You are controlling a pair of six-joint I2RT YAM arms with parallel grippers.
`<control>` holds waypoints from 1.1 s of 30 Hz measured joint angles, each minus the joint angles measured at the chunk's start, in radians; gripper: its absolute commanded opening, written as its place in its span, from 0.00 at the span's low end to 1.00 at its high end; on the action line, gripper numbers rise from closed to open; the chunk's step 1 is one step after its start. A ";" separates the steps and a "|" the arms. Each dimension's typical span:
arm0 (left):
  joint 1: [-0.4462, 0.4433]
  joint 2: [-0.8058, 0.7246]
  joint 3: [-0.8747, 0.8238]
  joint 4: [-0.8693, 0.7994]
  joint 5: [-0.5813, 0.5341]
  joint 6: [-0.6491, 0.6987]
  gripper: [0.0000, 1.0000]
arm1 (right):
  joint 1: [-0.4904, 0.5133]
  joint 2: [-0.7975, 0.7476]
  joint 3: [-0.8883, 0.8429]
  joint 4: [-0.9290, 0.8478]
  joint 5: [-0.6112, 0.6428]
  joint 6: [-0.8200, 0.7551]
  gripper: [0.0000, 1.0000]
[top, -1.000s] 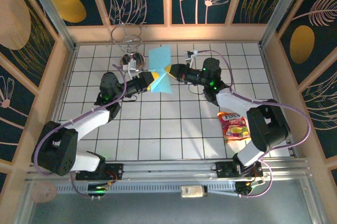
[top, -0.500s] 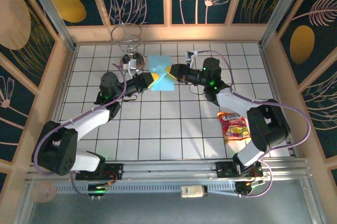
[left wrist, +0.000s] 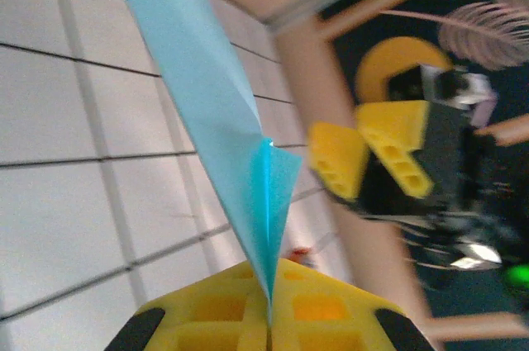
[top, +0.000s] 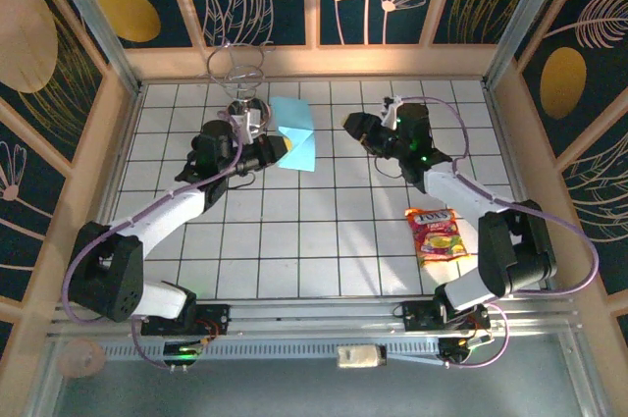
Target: Fold a paper plane with a square sheet of paper (pick it up from the middle)
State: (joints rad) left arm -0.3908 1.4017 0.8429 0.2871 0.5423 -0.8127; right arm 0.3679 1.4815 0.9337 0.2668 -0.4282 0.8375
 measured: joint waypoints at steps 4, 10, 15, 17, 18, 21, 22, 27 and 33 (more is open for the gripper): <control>0.000 0.006 0.098 -0.260 -0.222 0.175 0.07 | -0.002 0.000 0.014 -0.085 0.116 -0.052 0.52; -0.028 0.053 0.244 -0.585 -0.610 0.332 0.06 | -0.005 0.000 0.023 -0.123 0.225 -0.074 0.52; -0.109 0.163 0.380 -0.763 -0.901 0.380 0.05 | -0.021 0.000 0.023 -0.142 0.276 -0.074 0.52; -0.143 0.217 0.419 -0.811 -0.981 0.383 0.04 | -0.031 -0.001 0.019 -0.144 0.290 -0.073 0.52; -0.161 0.252 0.439 -0.835 -1.019 0.382 0.03 | -0.036 -0.003 0.015 -0.145 0.297 -0.073 0.52; -0.203 0.348 0.487 -0.884 -1.091 0.379 0.03 | -0.053 -0.017 -0.010 -0.149 0.315 -0.069 0.52; -0.217 0.381 0.503 -0.899 -1.105 0.375 0.03 | -0.058 -0.024 -0.018 -0.157 0.321 -0.069 0.52; -0.274 0.517 0.570 -0.931 -1.127 0.347 0.07 | -0.073 -0.067 -0.047 -0.169 0.340 -0.055 0.52; -0.307 0.597 0.598 -0.901 -1.011 0.312 0.26 | -0.079 -0.089 -0.076 -0.177 0.359 -0.036 0.52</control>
State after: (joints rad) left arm -0.6979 1.9987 1.4410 -0.6140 -0.4683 -0.5011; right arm 0.2893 1.3930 0.8574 0.0898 -0.0696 0.8013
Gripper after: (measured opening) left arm 0.200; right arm 0.518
